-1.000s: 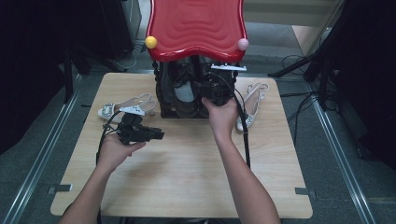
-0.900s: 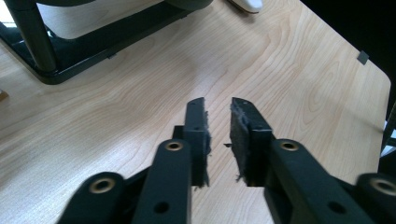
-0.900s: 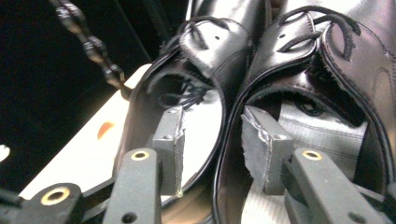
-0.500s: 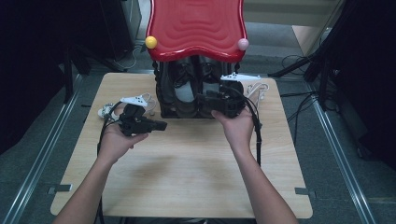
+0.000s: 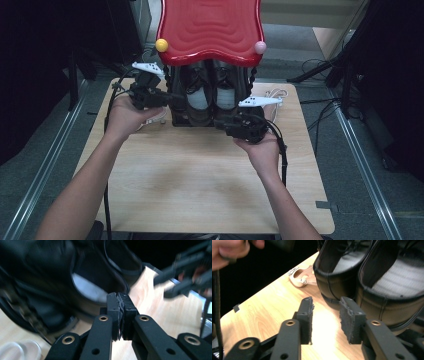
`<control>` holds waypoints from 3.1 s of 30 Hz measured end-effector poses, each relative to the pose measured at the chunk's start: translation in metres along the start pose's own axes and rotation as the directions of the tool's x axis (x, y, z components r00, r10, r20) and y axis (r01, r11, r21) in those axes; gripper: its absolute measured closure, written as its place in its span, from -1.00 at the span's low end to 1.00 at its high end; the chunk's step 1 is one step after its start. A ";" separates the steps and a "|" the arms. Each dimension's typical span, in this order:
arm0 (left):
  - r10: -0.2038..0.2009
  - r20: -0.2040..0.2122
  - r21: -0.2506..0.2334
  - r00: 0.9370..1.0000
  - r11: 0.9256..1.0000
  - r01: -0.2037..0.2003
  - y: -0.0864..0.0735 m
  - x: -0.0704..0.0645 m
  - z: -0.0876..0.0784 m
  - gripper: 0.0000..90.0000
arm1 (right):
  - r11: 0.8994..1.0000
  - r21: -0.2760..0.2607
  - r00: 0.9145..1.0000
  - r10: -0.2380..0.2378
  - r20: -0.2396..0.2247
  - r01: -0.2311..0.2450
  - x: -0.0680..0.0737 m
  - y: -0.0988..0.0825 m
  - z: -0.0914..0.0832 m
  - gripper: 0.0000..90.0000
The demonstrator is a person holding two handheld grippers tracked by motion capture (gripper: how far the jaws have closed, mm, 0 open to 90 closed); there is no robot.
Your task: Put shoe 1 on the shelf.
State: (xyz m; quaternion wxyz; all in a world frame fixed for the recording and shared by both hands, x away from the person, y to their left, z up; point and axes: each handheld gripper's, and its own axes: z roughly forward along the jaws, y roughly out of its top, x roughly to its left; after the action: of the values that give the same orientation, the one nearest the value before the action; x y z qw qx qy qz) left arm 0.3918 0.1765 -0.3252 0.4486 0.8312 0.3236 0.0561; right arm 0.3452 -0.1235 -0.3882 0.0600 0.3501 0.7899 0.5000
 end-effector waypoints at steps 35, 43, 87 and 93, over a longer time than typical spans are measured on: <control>0.077 -0.062 -0.021 0.995 0.997 -0.078 0.146 0.010 0.033 0.98 | 0.993 0.074 0.996 0.090 -0.027 -0.088 -0.046 -0.009 0.032 1.00; 0.055 -0.059 -0.033 0.997 0.998 -0.057 0.146 0.016 0.039 0.99 | 0.994 0.054 0.995 0.094 -0.022 -0.093 -0.050 -0.004 0.034 1.00; 0.042 -0.037 -0.037 0.998 0.998 -0.043 0.145 0.019 0.039 1.00 | 0.996 -0.011 0.994 0.092 0.054 -0.091 -0.061 0.000 0.030 1.00; 0.045 -0.038 -0.038 0.998 0.998 -0.046 0.144 0.019 0.039 1.00 | 0.999 0.008 0.999 0.050 -0.011 -0.050 -0.042 -0.004 0.037 1.00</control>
State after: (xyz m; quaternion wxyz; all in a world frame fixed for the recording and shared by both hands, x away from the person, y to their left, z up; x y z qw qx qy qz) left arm 0.4923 0.1043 -0.2394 0.4572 0.8283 0.3117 0.0879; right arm 0.3911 -0.1227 -0.4209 0.0419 0.3671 0.7832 0.5000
